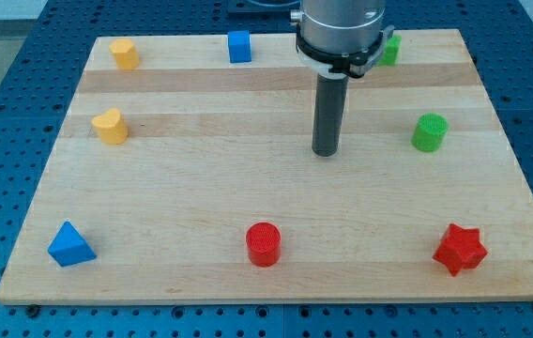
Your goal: Move your arm towards yellow heart
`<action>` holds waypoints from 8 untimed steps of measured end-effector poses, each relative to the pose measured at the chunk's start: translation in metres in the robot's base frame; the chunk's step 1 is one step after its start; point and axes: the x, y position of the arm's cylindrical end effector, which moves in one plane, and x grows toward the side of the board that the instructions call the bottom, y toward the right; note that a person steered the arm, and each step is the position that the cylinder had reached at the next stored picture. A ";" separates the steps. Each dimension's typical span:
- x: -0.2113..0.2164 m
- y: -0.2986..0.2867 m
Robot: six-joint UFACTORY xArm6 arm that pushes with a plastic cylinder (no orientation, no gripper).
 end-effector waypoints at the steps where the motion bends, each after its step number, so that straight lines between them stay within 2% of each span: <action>1: 0.000 -0.001; 8: 0.009 -0.019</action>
